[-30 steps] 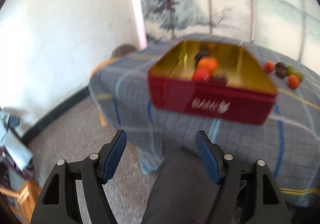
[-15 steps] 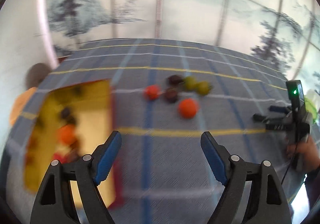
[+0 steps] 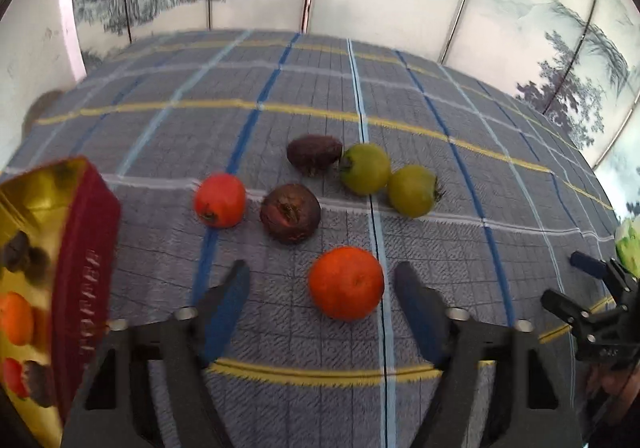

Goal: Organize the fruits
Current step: 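Grasp an orange tangerine from the fruit row with the left gripper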

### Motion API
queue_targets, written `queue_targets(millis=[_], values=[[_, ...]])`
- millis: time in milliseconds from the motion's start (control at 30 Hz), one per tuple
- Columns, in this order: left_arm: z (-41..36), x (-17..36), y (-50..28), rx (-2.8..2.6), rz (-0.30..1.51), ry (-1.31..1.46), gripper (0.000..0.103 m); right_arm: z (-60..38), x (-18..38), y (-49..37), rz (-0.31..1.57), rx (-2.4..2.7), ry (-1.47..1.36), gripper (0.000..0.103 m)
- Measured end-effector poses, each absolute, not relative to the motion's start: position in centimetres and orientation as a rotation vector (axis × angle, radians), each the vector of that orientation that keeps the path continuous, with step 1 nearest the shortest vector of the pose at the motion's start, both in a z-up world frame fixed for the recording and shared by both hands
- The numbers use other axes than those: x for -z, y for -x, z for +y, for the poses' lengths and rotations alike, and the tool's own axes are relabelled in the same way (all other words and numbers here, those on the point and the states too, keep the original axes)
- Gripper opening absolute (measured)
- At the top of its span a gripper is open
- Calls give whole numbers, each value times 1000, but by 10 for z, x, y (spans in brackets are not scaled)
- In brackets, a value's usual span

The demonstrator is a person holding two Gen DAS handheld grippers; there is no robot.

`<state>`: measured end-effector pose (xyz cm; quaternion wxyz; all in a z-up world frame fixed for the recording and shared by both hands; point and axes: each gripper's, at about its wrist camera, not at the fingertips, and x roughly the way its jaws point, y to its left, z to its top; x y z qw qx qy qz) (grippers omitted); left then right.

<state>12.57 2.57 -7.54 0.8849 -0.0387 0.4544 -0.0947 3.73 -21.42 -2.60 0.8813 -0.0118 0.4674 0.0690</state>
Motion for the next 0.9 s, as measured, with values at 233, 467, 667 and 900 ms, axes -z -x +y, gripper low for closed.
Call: queue_targets(millis=[233,467,667,900], values=[[19,61,-106,247,892,119,35,-215,26,-38,975,-141,26,103],[24,27,-63,265,850,143,35,-210,27,-40,986,-122,64,103],[37,12,-40,230,820,134,35,-207,27,-39,987,-121,64,103],[57,5,-23,173,799,119,35,-207,27,-39,987,-122,63,103]])
